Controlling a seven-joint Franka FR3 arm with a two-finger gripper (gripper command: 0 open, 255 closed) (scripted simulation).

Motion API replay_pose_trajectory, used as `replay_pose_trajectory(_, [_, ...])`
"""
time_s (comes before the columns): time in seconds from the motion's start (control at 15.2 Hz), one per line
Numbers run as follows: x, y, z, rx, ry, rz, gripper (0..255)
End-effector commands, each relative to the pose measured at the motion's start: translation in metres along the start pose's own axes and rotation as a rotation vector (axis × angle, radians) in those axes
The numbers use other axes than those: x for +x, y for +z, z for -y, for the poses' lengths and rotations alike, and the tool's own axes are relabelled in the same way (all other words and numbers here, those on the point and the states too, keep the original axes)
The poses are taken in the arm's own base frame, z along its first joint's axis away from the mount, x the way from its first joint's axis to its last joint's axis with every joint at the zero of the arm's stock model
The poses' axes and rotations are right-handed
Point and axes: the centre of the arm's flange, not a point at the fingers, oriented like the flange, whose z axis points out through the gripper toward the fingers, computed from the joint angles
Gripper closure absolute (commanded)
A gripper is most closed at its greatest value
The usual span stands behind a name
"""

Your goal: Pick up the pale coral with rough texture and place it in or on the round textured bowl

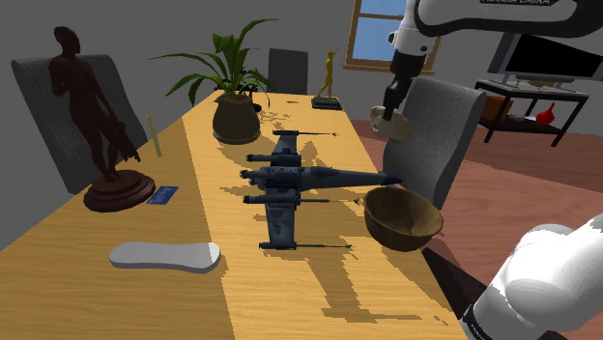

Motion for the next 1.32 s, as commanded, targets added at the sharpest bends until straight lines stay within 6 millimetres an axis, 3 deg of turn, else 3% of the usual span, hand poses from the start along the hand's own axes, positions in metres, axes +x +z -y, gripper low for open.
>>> replay_pose_trajectory(0.0, [-0.015, -0.006, 0.022, -0.001, 0.001, 0.000, 255])
replay_pose_trajectory(1.12, [-0.138, -0.048, 0.206, -0.001, 0.001, 0.000, 255])
replay_pose_trajectory(1.25, [-0.144, -0.044, 0.215, -0.001, 0.001, 0.000, 255])
